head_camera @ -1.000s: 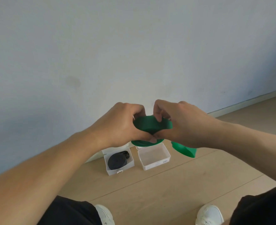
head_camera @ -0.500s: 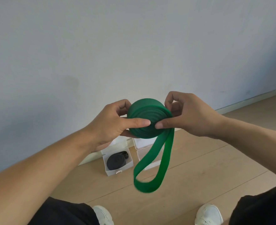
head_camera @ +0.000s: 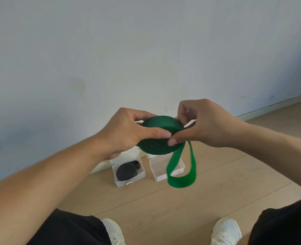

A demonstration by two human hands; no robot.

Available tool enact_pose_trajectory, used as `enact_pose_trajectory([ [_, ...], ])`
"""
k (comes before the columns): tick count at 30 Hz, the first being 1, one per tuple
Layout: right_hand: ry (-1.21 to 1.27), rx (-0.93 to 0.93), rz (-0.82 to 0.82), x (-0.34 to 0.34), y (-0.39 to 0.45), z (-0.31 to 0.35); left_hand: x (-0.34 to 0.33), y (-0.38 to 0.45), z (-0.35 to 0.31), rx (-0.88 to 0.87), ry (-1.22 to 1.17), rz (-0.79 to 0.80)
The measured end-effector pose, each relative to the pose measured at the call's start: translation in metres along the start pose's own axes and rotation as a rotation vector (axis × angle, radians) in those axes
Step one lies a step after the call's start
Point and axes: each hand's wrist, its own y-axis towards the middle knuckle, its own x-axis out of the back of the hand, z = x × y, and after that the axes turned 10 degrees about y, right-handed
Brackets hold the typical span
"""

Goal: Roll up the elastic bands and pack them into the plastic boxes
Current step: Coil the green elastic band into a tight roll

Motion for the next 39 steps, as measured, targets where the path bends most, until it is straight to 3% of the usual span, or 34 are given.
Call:
enact_pose_trajectory([
  [4, 0.152, -0.018, 0.057, 0.002, 0.001, -0.011, 0.002, 0.001, 0.000, 0.016, -0.091, -0.090],
  [8, 0.219, 0.001, 0.037, 0.002, 0.001, -0.009, 0.002, 0.002, 0.005, 0.013, -0.142, -0.058],
  [10, 0.181, -0.007, 0.049, 0.002, 0.000, -0.005, 0.000, 0.002, 0.001, -0.016, -0.044, -0.020],
  [14, 0.031, 0.005, 0.100, -0.003, -0.003, 0.006, -0.004, 0.001, -0.008, -0.140, 0.369, -0.027],
  [18, -0.015, 0.018, 0.102, -0.002, -0.005, 0.007, 0.004, 0.003, -0.007, -0.184, 0.483, -0.028],
  [24, -0.148, -0.026, 0.071, 0.015, -0.004, 0.007, 0.011, 0.011, 0.015, -0.070, 0.617, -0.050],
  [28, -0.104, -0.075, 0.083, 0.021, -0.003, 0.004, 0.008, 0.009, 0.012, -0.067, 0.533, -0.070],
  [33, 0.001, -0.036, 0.051, 0.012, -0.007, 0.001, 0.001, 0.004, 0.005, -0.088, 0.200, -0.114],
  [39, 0.183, 0.003, 0.046, 0.008, -0.008, -0.004, -0.011, 0.003, 0.001, -0.016, -0.152, -0.042],
])
